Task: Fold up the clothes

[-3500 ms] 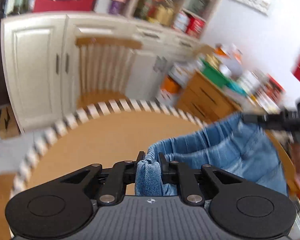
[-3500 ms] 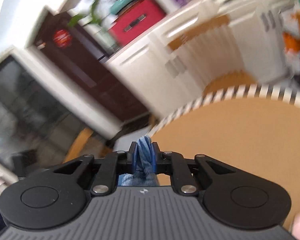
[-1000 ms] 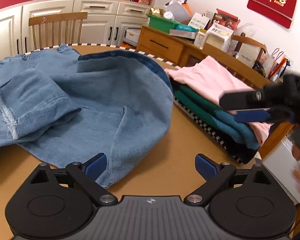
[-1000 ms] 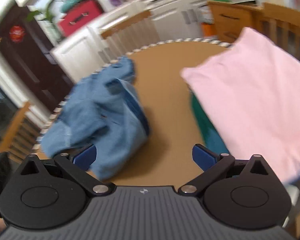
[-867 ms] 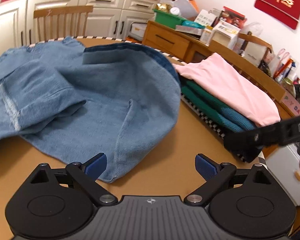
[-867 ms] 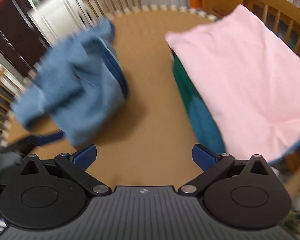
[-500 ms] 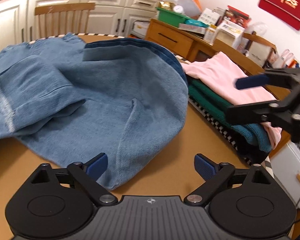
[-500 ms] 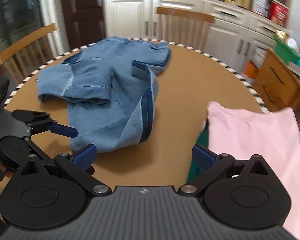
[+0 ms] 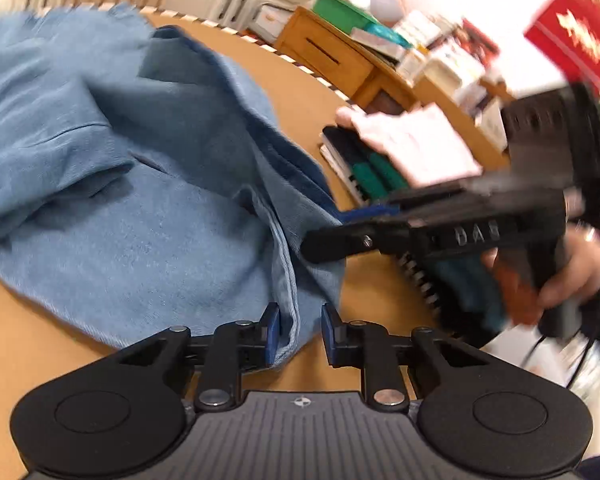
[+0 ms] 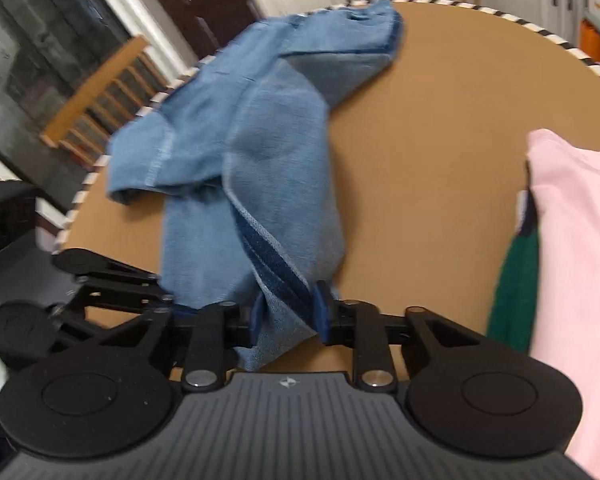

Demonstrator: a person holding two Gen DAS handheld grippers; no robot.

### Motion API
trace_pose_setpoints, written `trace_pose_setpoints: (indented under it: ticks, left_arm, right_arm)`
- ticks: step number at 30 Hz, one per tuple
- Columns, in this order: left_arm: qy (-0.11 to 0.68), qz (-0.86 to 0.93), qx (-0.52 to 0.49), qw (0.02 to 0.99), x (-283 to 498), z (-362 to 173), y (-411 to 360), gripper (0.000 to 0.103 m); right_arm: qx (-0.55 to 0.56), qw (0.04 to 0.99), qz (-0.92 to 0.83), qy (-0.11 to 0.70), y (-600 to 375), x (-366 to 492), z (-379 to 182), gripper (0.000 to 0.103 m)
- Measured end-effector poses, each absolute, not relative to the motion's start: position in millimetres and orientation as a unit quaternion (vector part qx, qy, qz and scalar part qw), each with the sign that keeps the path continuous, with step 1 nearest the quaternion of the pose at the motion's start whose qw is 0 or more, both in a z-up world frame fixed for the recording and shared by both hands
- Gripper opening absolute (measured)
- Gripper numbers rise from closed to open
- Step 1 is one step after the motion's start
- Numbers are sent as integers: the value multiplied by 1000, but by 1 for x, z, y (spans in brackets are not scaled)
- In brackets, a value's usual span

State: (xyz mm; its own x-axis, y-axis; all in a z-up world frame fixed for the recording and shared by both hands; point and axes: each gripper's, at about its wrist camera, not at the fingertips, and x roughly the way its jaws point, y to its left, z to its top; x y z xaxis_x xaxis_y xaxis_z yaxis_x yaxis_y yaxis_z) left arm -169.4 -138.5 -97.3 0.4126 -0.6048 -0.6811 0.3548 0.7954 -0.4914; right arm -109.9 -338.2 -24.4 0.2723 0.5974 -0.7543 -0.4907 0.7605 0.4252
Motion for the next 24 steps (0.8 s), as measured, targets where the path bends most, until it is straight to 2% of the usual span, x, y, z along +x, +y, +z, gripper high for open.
trace_pose_setpoints:
  ticks: [3,4,5,6,7,9,10,12,13,15,18,22,24]
  left_arm:
    - [439,-320,-197,816,-182,-66,-126,21]
    - [424,-336,-245,805,-186,-50,-117,23]
    - [397,-346,-292,798,-190,-32,-105,27]
    - [369,-356,-338,789,-195,-14,-94,39]
    - [336,-359,-380,783,-198,3,-81,45]
    - [279,-356,-453,768,-202,26,-57,52]
    - [270,-349,-468,766,-203,30,-50,55]
    - [273,-317,-479,771,-208,23,-40,60]
    - [284,-292,-476,779,-213,13,-38,64]
    - [306,-241,-468,794,-222,-8,-34,66]
    - [367,-146,-305,867,-251,-40,-64,65]
    - [411,-163,-205,873,-280,-72,-122,69]
    - [418,-192,-167,872,-288,-81,-149,70]
  right_arm:
    - [140,776,374,488,-353,-117,6,17]
    - [177,770,384,479,-361,-118,21,17]
    - [222,760,397,464,-373,-117,39,17]
    - [263,753,402,450,-383,-112,54,17]
    - [304,744,406,435,-393,-107,70,18]
    - [347,744,402,406,-406,-100,97,21]
    - [349,754,394,393,-409,-97,108,27]
    - [330,777,369,388,-407,-96,111,63]
    - [316,785,356,396,-404,-97,105,92]
    - [262,804,315,430,-396,-108,83,93]
    - [205,820,260,466,-397,-143,44,90]
    - [158,830,225,485,-408,-199,7,90]
    - [138,830,232,488,-409,-226,-6,87]
